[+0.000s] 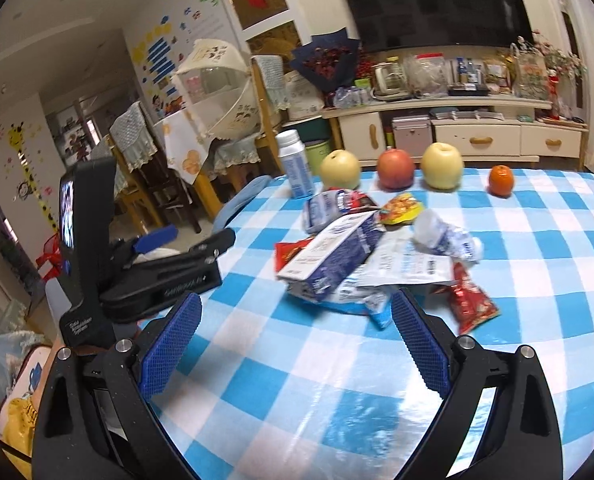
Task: Collect trash
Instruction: 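Move both open tools back over the table, then grasp the second milk carton with the left tool while the right tool grasps the red snack bag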
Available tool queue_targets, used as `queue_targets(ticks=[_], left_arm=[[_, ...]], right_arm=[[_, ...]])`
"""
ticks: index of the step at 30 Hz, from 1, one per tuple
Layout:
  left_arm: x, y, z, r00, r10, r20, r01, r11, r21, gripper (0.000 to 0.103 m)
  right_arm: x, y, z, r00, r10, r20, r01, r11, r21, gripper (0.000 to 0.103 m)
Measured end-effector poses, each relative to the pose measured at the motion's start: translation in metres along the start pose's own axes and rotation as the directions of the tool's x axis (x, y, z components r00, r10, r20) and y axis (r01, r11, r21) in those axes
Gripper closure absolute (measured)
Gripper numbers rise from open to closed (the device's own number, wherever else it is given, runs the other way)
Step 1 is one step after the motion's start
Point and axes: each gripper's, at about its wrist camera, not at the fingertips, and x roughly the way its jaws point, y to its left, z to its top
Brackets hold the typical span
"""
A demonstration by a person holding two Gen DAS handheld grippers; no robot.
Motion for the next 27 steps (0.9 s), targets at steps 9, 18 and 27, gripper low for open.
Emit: queue_targets(ticks=[9,18,27], left_arm=[[0.034,-0.037,0.001,0.985,-0.141,-0.102,0.144,0.989,0.026,0.018],[0.077,-0.055,0.008,0.960,-0.214,-0.181,0.215,0.977,-0.015,0.021],[0.106,-0.061,0.013,0.953,-0.201,-0.229,0.205,0.979,-0.004,0.032]], right_arm=[[-0.011,-0.047,0.010,0.997,-0.076,-0.007,0.076,0.997,0.016,0.008],[0.020,-0.105,0.012,0.965,-0.228,-0.126,0.227,0.974,-0.022,0.008],[0.053,-0.129,0.006,0.945,-0.223,-0.240,0.219,0.975,-0.044,0.008]])
